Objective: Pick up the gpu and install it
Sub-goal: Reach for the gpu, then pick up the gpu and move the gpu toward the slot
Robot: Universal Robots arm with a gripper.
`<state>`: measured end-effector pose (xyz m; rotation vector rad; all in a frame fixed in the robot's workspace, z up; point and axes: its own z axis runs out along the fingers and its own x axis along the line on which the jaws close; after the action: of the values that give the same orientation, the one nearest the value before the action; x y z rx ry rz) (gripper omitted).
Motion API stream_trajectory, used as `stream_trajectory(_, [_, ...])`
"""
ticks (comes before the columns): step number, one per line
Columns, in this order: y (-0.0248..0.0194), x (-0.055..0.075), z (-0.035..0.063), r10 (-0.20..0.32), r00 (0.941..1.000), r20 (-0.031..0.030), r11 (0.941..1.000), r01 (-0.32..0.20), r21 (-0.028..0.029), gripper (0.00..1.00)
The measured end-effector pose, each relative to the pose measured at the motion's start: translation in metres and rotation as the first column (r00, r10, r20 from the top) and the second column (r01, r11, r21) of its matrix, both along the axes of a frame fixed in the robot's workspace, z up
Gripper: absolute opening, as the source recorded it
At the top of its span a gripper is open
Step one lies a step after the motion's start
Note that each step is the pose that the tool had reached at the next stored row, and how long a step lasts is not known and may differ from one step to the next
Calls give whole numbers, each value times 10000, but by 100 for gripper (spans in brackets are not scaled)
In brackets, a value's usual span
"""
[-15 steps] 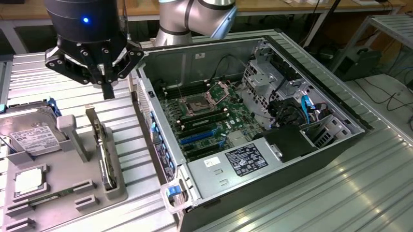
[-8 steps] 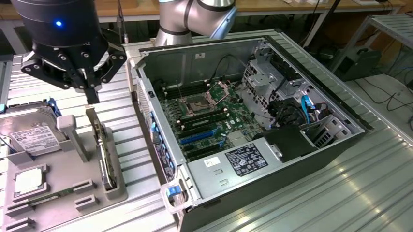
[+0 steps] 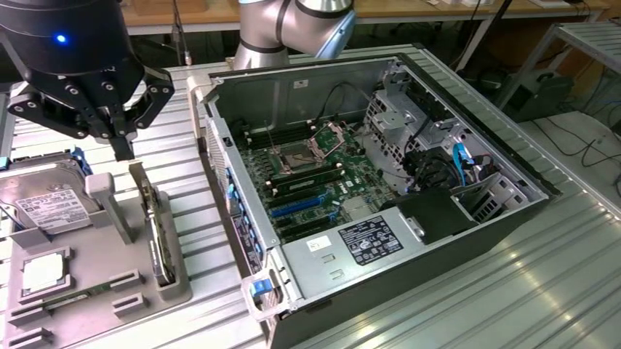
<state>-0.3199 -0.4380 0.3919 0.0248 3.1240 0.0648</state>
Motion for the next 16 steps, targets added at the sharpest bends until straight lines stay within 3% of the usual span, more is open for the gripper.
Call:
stream_trajectory(11, [0, -1, 0, -1, 10000, 2, 10000, 1, 0, 11])
stream_trajectory(13, [3, -11, 1, 0, 9999, 132, 10000, 1, -68, 11])
stream_trajectory(16, [4, -11, 1, 1, 9999, 133, 10000, 0, -68, 11])
